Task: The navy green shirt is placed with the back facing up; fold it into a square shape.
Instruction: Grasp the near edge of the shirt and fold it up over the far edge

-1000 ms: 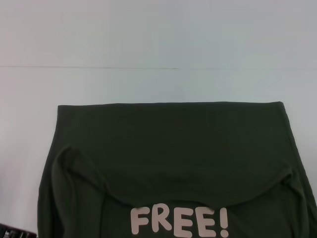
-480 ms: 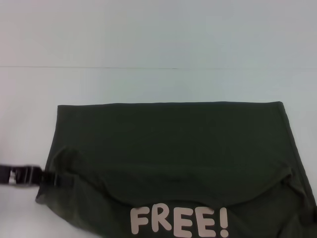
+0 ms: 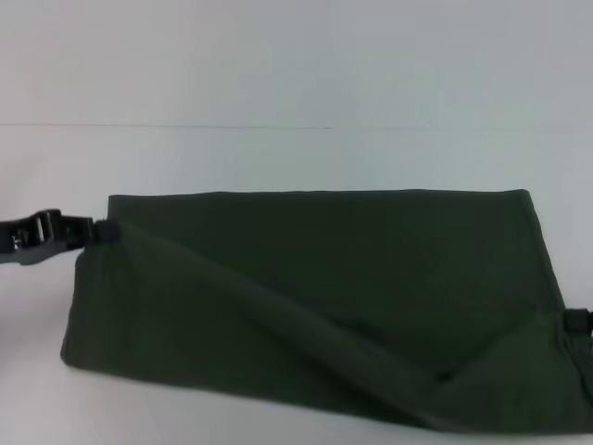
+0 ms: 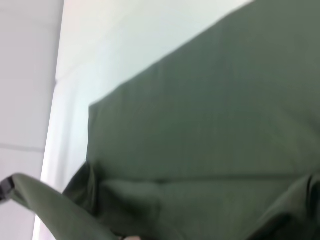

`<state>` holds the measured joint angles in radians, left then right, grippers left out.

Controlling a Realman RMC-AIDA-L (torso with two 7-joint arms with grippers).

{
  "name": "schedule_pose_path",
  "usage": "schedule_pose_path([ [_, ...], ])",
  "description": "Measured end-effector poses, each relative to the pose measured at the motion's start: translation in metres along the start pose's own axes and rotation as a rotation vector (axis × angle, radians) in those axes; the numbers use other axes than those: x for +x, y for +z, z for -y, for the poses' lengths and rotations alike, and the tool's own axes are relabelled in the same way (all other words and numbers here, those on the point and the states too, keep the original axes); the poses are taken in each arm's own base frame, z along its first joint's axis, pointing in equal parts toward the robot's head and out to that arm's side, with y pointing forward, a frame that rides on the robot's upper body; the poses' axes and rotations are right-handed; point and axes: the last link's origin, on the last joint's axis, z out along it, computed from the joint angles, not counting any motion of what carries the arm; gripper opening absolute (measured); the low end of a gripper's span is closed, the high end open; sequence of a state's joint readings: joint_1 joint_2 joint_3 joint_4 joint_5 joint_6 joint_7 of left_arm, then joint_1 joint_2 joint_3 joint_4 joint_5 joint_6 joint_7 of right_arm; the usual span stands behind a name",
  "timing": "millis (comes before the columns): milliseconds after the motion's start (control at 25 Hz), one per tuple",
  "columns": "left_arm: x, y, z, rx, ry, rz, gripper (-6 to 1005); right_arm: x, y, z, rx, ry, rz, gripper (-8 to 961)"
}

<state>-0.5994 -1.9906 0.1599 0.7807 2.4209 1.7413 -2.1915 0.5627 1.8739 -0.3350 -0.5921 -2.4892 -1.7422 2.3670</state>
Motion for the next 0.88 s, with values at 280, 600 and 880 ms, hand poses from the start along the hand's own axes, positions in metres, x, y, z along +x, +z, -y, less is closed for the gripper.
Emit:
schedule_pose_path([
  [280, 0.012, 0.001, 0.007, 0.025, -0.012, -0.126, 16, -0.018, -0.008, 0.004, 0.006, 0.025, 0.142, 25],
  [600, 0.017, 0.013, 0.017, 0.057, -0.003, -0.213, 15, -0.036, 0.008, 0.001, -0.071, 0.062, 0.316, 25],
  [880, 0.019, 0.032, 0.025, 0.092, 0.026, -0.282, 15, -0.053, 0.028, 0.001, -0.031, 0.054, 0.43, 25],
])
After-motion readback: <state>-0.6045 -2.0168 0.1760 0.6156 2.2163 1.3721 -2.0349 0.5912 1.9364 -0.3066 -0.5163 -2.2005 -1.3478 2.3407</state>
